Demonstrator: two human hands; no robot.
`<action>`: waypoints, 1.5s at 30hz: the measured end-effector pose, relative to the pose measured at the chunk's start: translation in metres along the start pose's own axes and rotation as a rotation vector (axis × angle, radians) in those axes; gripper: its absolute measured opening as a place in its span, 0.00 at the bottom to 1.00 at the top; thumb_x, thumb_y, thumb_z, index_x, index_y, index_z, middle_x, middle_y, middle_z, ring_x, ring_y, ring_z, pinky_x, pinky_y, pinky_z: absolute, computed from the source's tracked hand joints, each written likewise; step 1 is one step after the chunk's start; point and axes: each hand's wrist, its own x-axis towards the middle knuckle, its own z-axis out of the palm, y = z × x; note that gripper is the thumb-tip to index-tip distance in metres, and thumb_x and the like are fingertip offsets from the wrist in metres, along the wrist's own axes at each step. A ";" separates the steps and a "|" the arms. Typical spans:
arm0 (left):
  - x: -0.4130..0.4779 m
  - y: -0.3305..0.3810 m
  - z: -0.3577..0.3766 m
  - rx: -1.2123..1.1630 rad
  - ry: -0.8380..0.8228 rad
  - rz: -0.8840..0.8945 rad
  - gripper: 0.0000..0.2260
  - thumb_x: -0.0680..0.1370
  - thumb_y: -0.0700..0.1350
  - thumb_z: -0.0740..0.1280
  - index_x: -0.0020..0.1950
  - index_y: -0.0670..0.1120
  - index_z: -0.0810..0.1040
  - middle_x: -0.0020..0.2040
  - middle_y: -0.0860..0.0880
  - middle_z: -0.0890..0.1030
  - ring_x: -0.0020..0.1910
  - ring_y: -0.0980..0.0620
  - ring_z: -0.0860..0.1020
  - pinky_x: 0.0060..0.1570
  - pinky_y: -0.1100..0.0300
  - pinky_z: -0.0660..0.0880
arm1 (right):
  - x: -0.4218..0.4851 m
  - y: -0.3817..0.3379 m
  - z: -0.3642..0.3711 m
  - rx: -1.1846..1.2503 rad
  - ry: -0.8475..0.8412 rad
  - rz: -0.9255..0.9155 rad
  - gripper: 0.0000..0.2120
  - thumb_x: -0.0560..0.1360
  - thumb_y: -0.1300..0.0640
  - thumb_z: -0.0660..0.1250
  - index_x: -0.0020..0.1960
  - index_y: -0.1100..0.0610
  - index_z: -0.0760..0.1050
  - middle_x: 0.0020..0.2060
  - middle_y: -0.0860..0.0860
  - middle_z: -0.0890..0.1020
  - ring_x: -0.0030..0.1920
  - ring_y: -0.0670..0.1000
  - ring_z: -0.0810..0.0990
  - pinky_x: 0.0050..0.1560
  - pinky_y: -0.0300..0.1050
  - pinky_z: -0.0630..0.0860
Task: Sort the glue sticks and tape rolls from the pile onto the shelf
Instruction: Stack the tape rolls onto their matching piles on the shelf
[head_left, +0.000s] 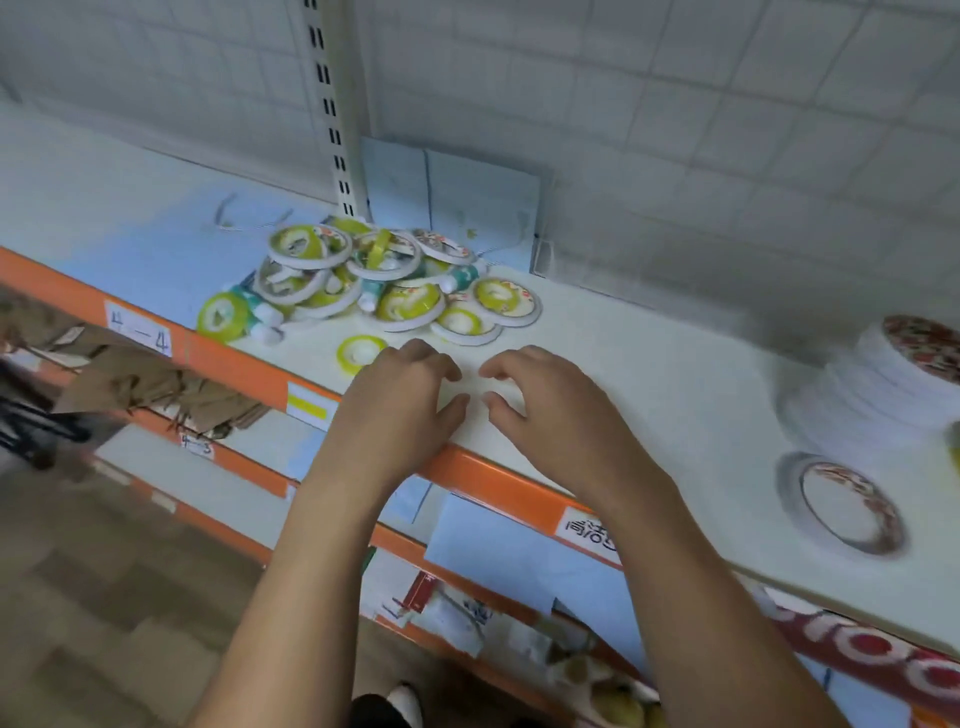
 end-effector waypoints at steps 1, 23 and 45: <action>0.004 -0.011 -0.001 0.010 0.006 -0.002 0.16 0.78 0.52 0.66 0.64 0.48 0.77 0.62 0.48 0.74 0.55 0.46 0.75 0.49 0.51 0.74 | 0.008 -0.006 0.006 0.010 -0.002 0.011 0.13 0.79 0.51 0.62 0.63 0.49 0.75 0.58 0.45 0.77 0.59 0.48 0.75 0.56 0.50 0.75; 0.064 -0.114 -0.022 -0.147 0.041 -0.064 0.22 0.71 0.47 0.73 0.62 0.45 0.73 0.56 0.43 0.78 0.55 0.42 0.75 0.43 0.57 0.68 | 0.144 -0.050 0.061 -0.127 0.085 0.124 0.16 0.76 0.55 0.69 0.62 0.58 0.77 0.60 0.55 0.76 0.61 0.57 0.72 0.62 0.46 0.65; 0.071 -0.082 -0.023 -0.159 0.124 0.045 0.24 0.70 0.42 0.74 0.65 0.40 0.75 0.59 0.40 0.78 0.57 0.40 0.75 0.52 0.51 0.72 | 0.101 -0.031 0.034 0.008 0.081 0.098 0.16 0.76 0.57 0.67 0.63 0.58 0.76 0.59 0.55 0.77 0.60 0.54 0.73 0.60 0.46 0.69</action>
